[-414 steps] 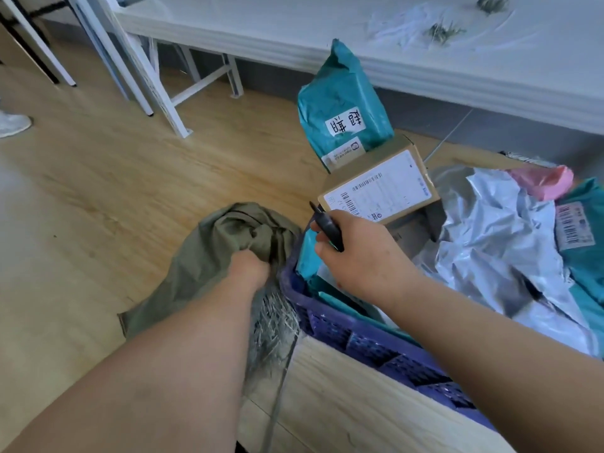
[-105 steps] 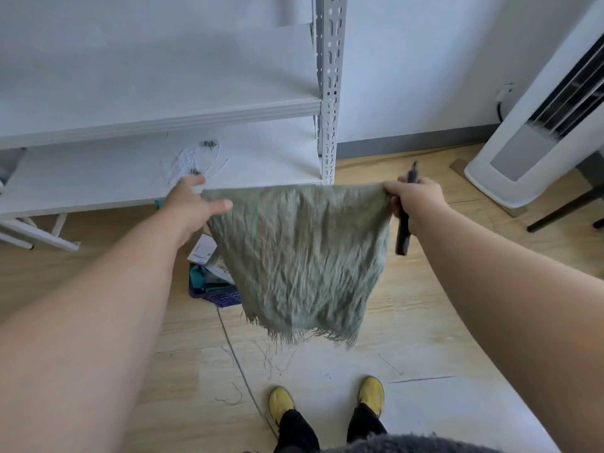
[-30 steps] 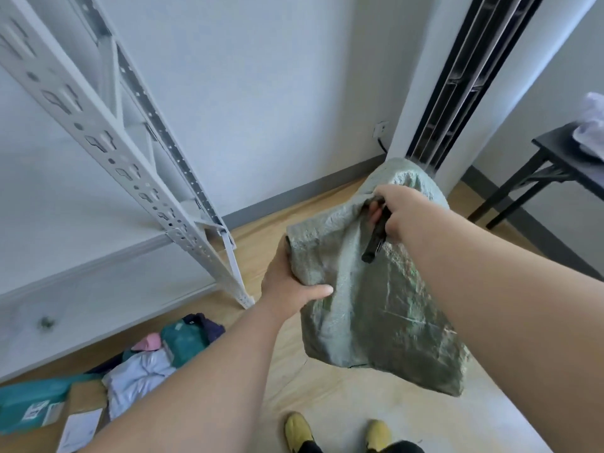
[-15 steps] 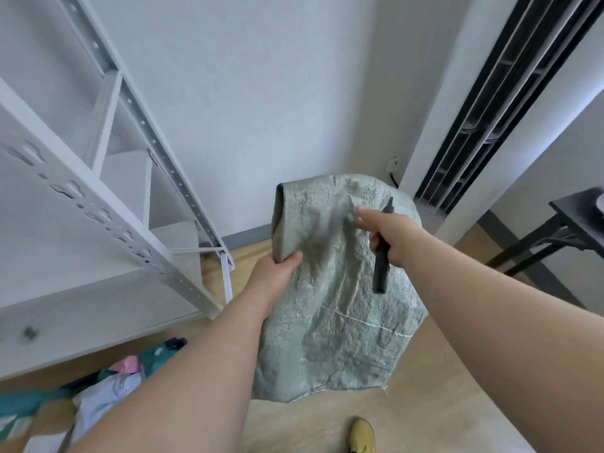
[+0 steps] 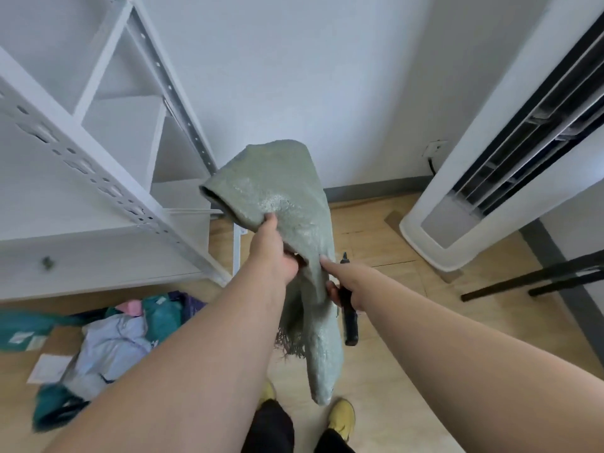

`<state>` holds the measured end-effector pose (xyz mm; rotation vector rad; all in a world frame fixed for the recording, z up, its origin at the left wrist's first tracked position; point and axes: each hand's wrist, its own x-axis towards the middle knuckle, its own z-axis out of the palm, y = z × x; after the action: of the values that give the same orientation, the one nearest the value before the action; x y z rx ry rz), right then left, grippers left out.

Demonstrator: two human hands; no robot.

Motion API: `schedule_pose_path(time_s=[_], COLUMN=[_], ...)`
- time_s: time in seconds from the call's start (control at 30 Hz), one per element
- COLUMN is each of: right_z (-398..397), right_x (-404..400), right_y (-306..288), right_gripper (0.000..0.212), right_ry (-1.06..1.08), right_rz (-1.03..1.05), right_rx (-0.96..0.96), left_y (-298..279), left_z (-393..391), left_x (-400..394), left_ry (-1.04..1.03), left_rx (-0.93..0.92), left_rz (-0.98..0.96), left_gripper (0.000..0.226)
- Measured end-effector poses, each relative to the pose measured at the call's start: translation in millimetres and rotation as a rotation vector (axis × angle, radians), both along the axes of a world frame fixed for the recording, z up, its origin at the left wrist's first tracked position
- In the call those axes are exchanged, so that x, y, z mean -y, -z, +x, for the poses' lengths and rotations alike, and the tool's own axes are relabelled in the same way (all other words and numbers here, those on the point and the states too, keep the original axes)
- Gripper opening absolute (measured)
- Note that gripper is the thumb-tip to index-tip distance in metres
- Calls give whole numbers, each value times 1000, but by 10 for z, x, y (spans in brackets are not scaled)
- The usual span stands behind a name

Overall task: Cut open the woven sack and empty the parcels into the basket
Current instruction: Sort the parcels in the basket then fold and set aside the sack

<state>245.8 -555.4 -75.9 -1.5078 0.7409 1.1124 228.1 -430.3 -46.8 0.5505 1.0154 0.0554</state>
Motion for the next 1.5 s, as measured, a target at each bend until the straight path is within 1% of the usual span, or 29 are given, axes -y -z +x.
schedule_pose_path(time_s=[0.07,0.13,0.2,0.3,0.37,0.43,0.5,0.57,0.63,0.67,0.7,0.77,0.8,0.83,0.9,0.93,0.97,1.0,1.03,1.1,1.13,1.17,1.23,1.3,1.37,1.43,1.5], right_z=[41,115,193,320,405,499,583,649,722,765,810,893,936,969,996,996,989,978,962,944,949,974,1030,1083,1117,1197,1324], right_x=[-53,-77,-91,-120,-167,-248,-345,-456,-552,-592,-624,-701,-743,-786,-849,-861,-854,-837,-810,-752,-725,-688,-574,-439,-322,-263,-249], right_y=[61,89,82,89,77,88,149,201,266,297,330,414,471,536,657,728,813,903,1000,1211,1306,1426,1645,1862,2052,2197,2351], right_gripper=[46,59,68,69,67,61,47,34,32,31,31,34,36,37,34,31,29,26,23,23,27,35,54,64,73,68,42], right_ry=[25,55,114,224,281,301,311,278,227,213,209,235,261,287,285,241,188,142,111,98,135,214,400,485,536,535,436], right_rz=[0,4,26,102,140,125,64,-15,-125,-157,-164,-113,-74,-34,23,22,12,8,21,78,98,101,54,24,82,106,28], right_rx=[-32,-83,-156,-227,-214,-147,-60,61,214,283,329,353,336,300,213,173,129,77,15,-119,-171,-211,-288,-393,-462,-447,-355], left_y=[40,128,204,261,244,224,237,312,434,490,537,597,627,680,824,897,985,1075,1156,1311,1375,1437,1547,1652,1759,1946,2191], left_z=[7,41,95,185,226,258,280,260,191,146,103,62,60,67,124,159,195,231,265,318,332,340,329,281,200,87,-28], left_x=[0,-11,-7,33,73,68,-1,-118,-284,-384,-486,-684,-763,-808,-859,-878,-888,-894,-897,-917,-941,-968,-997,-1034,-1066,-1064,-1023], left_ry=[-53,-61,-58,10,46,71,83,129,197,216,232,302,329,316,233,193,133,65,-4,-95,-112,-122,-117,-66,30,91,118], left_rx=[5,-4,-32,-43,-49,-65,-119,-198,-313,-379,-436,-497,-493,-466,-349,-290,-244,-207,-189,-225,-250,-257,-224,-186,-166,-199,-296], left_rz=[-41,-68,-105,-164,-209,-227,-228,-205,-135,-91,-54,-36,-74,-146,-306,-342,-349,-335,-307,-237,-220,-216,-232,-236,-228,-211,-181], left_gripper=[48,51,52,49,46,43,38,26,16,19,27,58,73,83,85,86,81,68,51,16,9,9,14,20,21,24,29])
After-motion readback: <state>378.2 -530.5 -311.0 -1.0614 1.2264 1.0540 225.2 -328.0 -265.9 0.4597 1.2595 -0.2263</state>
